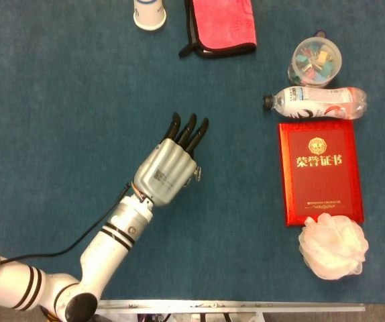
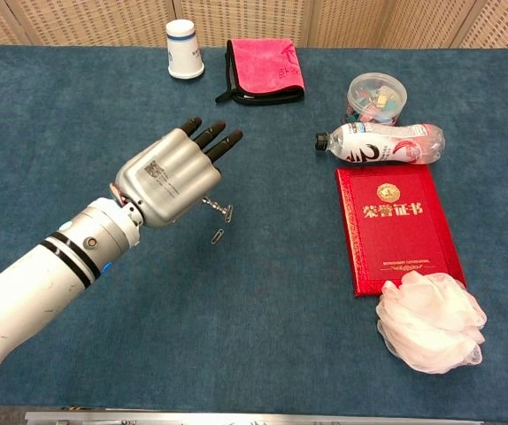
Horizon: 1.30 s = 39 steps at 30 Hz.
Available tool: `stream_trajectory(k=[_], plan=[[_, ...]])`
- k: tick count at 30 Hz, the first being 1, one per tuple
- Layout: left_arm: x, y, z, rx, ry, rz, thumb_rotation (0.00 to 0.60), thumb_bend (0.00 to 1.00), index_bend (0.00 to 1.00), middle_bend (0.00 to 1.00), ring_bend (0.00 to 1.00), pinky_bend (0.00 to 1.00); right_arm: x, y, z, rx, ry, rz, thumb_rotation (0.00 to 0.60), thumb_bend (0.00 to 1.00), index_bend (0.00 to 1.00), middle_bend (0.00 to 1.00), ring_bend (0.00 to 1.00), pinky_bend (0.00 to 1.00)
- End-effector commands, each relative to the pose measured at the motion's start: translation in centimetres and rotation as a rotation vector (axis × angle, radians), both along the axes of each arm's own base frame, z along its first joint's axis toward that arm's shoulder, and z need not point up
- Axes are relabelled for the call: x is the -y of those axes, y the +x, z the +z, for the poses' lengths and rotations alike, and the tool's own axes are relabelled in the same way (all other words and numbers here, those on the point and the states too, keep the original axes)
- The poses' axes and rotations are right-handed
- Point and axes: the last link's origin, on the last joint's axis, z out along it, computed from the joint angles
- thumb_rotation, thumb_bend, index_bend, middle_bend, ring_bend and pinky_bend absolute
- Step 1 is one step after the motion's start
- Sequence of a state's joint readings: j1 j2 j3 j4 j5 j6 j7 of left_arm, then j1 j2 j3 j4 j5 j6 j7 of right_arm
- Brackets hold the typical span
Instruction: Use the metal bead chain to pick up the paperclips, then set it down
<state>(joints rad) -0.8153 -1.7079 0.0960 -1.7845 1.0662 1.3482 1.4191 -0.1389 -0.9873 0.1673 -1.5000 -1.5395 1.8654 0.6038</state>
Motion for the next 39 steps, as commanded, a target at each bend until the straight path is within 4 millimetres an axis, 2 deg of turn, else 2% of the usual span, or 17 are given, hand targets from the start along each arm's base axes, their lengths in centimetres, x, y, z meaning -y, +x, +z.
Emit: stream_trajectory(k=[1,24,39], plan=[[0.3,-0.2,-0.3,0.002,-0.012,0.001,0.600,0.41,0.58,0.01,0.00,0.14,0.0,0.0,0.1,0.002,-0.003,-0.001,0.600,0.35,0.37,0.36,0.32,0.45],[0.0,-1.9,-3.2,0.021,-0.076,0.068,0.600,0.41,0.58,0.01,0.00,0.14,-0.3,-0.6,0.9,0.029,-0.038,-0.012,0.600,0.35,0.37,0.36,0.32,0.45],[-0.1,-2.9,-3.7,0.022,-0.081,0.095,0.600,0.41,0.58,0.01,0.00,0.14,-0.3,-0.5,0.8,0.029,-0.035,-0.010,0.600,0.35,0.37,0.36,0.32,0.45]])
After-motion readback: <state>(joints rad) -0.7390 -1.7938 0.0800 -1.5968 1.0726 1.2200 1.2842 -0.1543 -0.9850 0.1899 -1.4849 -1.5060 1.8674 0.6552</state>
